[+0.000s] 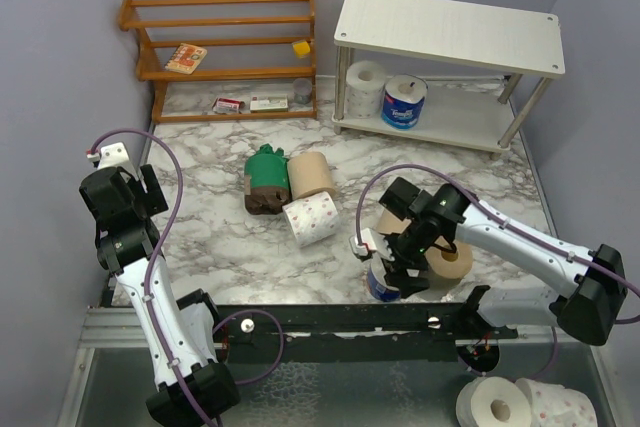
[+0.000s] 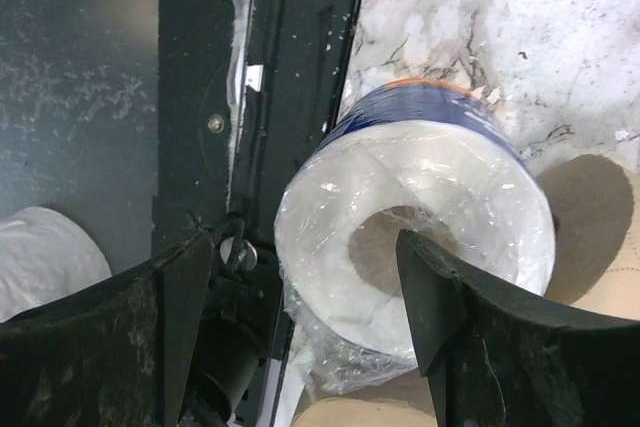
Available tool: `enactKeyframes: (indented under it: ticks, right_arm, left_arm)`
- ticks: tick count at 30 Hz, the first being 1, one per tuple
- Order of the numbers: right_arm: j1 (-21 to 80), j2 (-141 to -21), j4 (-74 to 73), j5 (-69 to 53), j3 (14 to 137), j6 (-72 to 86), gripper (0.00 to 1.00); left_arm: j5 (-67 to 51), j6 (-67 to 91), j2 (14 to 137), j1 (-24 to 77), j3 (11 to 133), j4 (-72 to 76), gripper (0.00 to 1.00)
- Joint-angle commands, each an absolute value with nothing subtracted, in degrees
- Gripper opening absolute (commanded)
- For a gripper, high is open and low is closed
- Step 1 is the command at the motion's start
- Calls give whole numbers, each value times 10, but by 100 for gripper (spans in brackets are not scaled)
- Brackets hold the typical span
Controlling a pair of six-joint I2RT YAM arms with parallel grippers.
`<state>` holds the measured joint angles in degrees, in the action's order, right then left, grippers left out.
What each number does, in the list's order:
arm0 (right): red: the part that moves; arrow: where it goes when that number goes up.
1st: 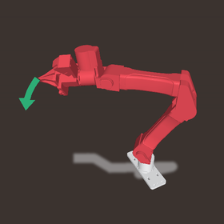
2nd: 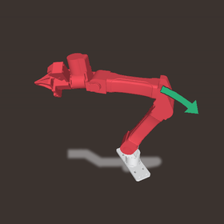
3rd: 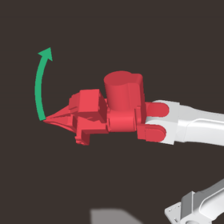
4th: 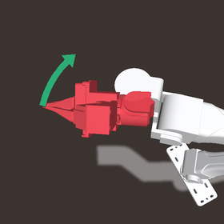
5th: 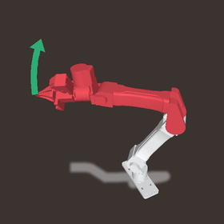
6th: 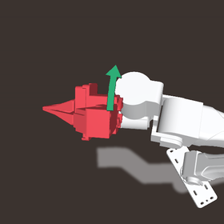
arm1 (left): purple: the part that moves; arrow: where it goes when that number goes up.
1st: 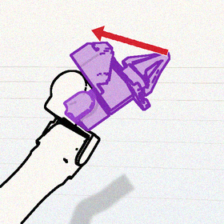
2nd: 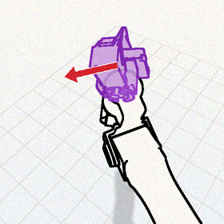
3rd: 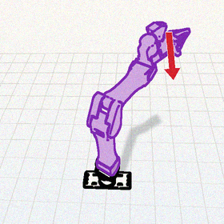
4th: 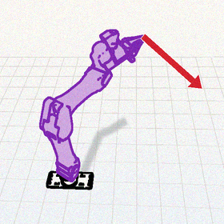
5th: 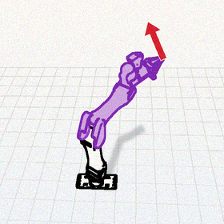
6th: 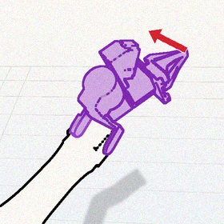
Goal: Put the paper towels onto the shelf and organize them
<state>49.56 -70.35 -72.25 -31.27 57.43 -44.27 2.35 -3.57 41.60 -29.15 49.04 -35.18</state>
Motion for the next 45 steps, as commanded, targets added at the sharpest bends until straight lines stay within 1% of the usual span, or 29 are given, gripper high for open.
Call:
enactKeyframes:
  ticks: [1, 11, 14, 18, 22, 26, 28, 31, 32, 34, 35, 40, 43, 45]
  right_arm:
    - [502, -704, -673, -296, 560, -426, 75]
    - [510, -703, -666, -296, 544, -411, 76]
    - [517, -704, -656, -288, 533, -404, 74]
    - [529, -713, -639, -260, 533, -385, 63]
    - [537, -720, -630, -233, 532, -378, 55]
    - [538, -716, -626, -226, 535, -377, 39]
    - [539, -716, -627, -224, 541, -375, 29]
    - [539, -717, -632, -221, 561, -364, 21]
    - [539, -715, -636, -222, 571, -361, 17]
    - [539, -709, -644, -221, 594, -355, 3]
    - [539, -706, -645, -217, 603, -353, 1]
    - [539, -694, -661, -198, 644, -347, 1]
    - [539, -697, -691, -216, 709, -348, 1]
    - [538, -698, -688, -192, 733, -351, 1]
  left_arm:
    - [14, -40, 408, -295, 486, -341, 82]
    - [13, -40, 411, -294, 486, -342, 82]
    - [12, -40, 412, -294, 486, -342, 82]
    - [12, -40, 413, -294, 486, -341, 82]
    - [12, -40, 413, -294, 486, -341, 82]
    - [12, -40, 411, -294, 486, -341, 82]
    - [12, -40, 412, -294, 486, -342, 81]
    - [12, -40, 411, -294, 486, -341, 82]
    - [12, -40, 411, -294, 486, -341, 82]
    - [11, -40, 410, -294, 486, -342, 82]
    - [11, -40, 410, -294, 486, -341, 82]
    - [11, -40, 411, -294, 486, -341, 82]
    - [10, -40, 411, -294, 486, -342, 82]
    - [10, -40, 411, -293, 486, -341, 82]
